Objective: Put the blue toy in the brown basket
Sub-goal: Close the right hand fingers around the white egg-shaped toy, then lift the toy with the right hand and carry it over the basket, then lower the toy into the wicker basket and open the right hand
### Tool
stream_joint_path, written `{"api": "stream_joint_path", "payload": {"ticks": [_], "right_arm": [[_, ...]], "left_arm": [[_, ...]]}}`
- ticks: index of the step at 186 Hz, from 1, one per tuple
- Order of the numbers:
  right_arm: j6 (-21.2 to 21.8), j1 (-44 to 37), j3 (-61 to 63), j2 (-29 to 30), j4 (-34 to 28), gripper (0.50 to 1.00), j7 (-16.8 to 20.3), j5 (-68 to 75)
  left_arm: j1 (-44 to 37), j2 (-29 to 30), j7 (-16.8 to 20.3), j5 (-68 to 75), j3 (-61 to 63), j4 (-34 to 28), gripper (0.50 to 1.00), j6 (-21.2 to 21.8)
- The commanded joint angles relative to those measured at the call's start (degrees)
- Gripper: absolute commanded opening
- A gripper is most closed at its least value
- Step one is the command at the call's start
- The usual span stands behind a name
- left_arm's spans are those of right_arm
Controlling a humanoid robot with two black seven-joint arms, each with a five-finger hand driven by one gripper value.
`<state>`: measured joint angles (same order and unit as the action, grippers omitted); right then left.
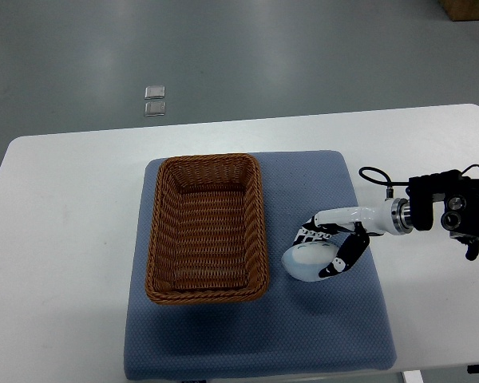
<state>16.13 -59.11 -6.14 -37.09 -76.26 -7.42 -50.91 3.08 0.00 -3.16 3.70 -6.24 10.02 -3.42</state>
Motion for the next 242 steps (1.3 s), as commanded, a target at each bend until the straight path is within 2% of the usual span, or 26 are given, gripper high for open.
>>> {"api": "stream_joint_path", "payload": {"ticks": [1, 25, 62, 93, 128, 164, 194, 242], "right_arm": [[-0.84, -0.12, 0.08, -0.17, 0.15, 0.5, 0.03, -1.82], [0.04, -2.32, 0.69, -2.28, 0.15, 0.5, -0.06, -1.56], [4.17, -9.35, 4.73, -5.45, -0.55, 0.5, -0.06, -0.59], [3.99, -13.75, 5.35, -4.48, -0.55, 0.5, -0.23, 1.78], [2.59, -15.24, 4.65, 2.2, 0.94, 0.5, -0.23, 3.45], [1.62, -15.24, 4.3, 12.22, 8.85, 0.5, -0.14, 3.45], [-0.84, -15.07, 2.71, 20.21, 15.09, 0.5, -0.14, 3.45], [-2.42, -12.69, 1.92, 28.04, 21.51, 0.5, -0.14, 3.01]], "left_arm": [[0.0, 0.0, 0.0, -0.01, 0.0, 0.0, 1.0, 0.0], [0.0, 0.0, 0.0, -0.01, -0.08, 0.0, 1.0, 0.0], [0.0, 0.0, 0.0, -0.01, 0.0, 0.0, 1.0, 0.0], [0.0, 0.0, 0.0, -0.01, 0.09, 0.18, 1.0, 0.0], [0.0, 0.0, 0.0, -0.01, 0.18, 0.27, 1.0, 0.0], [0.0, 0.0, 0.0, -0.01, 0.18, 0.27, 1.0, 0.0], [0.0, 0.0, 0.0, -0.01, 0.18, 0.53, 1.0, 0.0], [0.0, 0.0, 0.0, -0.01, 0.27, 0.53, 1.0, 0.0]]}}
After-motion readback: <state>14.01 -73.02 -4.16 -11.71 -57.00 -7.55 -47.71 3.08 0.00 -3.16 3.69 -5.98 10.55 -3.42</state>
